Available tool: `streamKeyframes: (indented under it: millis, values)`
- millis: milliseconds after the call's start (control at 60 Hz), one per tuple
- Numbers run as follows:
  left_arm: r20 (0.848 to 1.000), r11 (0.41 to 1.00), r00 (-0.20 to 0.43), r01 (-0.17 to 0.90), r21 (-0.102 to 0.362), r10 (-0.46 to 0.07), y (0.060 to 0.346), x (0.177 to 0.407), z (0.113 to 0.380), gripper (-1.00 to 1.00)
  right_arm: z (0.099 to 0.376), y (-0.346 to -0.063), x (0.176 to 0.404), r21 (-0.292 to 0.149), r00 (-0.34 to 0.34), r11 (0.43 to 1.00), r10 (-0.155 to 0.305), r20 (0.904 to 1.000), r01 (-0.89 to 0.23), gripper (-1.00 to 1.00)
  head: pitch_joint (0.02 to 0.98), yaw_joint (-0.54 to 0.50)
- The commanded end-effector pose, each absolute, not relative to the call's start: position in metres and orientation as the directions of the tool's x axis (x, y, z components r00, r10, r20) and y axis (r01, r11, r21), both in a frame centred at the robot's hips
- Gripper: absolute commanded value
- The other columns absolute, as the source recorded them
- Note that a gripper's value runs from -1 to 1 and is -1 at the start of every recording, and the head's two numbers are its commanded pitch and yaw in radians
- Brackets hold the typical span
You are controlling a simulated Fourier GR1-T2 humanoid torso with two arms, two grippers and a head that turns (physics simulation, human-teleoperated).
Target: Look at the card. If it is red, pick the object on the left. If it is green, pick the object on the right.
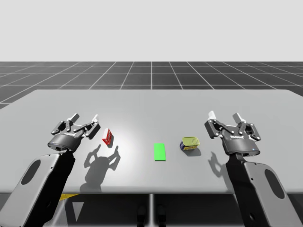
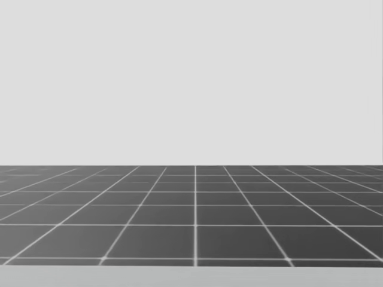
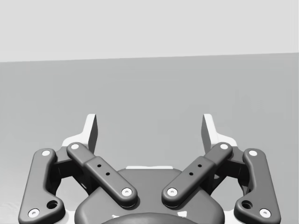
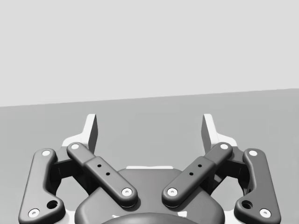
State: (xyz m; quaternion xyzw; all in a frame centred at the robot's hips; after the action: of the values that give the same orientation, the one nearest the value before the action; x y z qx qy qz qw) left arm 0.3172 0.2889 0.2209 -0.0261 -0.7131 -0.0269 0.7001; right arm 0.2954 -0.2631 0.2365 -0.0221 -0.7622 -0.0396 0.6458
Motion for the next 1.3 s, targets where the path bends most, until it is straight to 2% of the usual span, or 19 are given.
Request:
streamKeyframes:
  millis: [17,67,117,183,233,250,300,1000,1150,1300]
  values:
    - [1.000,0.997,-0.019,0.075,0.002,-0.001,0.2892,0.3173,0.2208,-1.00,0.2342,-0.2643,0.2963,0.037,-0.187,0.991,-0.013,0.9823,0.127,-1.00,0.069,0.01]
    - [1.000,0.997,-0.019,0.075,0.002,-0.001,0.2892,0.3173,0.2208,-1.00,0.2339,-0.2638,0.2971,0.019,-0.176,0.994,0.001,0.9843,0.111,-1.00,0.077,0.01]
    - [1.000,0.997,-0.019,0.075,0.002,-0.001,0.2892,0.3173,0.2208,-1.00,0.2339,-0.2637,0.2989,0.026,-0.154,0.995,-0.010,0.9880,0.096,-1.00,0.088,0.01]
    - [1.000,0.997,-0.019,0.075,0.002,-0.001,0.2892,0.3173,0.2208,-1.00,0.2340,-0.2635,0.2994,0.006,-0.130,0.997,0.004,0.9915,0.080,-1.00,0.111,0.01]
    - [1.000,0.997,-0.019,0.075,0.002,-0.001,0.2892,0.3173,0.2208,-1.00,0.2343,-0.2626,0.3006,-0.014,-0.121,0.993,0.029,0.9922,0.116,-1.00,0.134,0.01]
    - [1.000,0.997,-0.019,0.075,0.002,-0.001,0.2892,0.3173,0.2208,-1.00,0.2339,-0.2632,0.3011,-0.002,-0.104,0.994,0.013,0.9945,0.105,-1.00,0.161,0.01]
    - [1.000,0.997,-0.019,0.075,0.002,-0.001,0.2892,0.3173,0.2208,-1.00,0.2339,-0.2627,0.3011,0.006,-0.097,0.995,0.004,0.9953,0.103,-1.00,0.206,0.01]
    - [0.999,0.996,-0.024,0.083,0.033,-0.031,0.2861,0.3183,0.2185,-1.00,0.2342,-0.2598,0.3009,0.003,-0.083,0.997,0.004,0.9965,0.081,-1.00,0.836,-0.07]
    - [0.999,0.996,-0.024,0.085,0.031,-0.029,0.2850,0.3186,0.2188,-1.00,0.2347,-0.2597,0.3014,0.005,-0.085,0.996,0.002,0.9964,0.084,-1.00,0.935,-0.08]
    - [0.999,0.996,-0.025,0.086,0.031,-0.029,0.2842,0.3186,0.2185,-1.00,0.2351,-0.2600,0.3017,0.007,-0.086,0.996,0.000,0.9963,0.088,-1.00,0.960,-0.07]
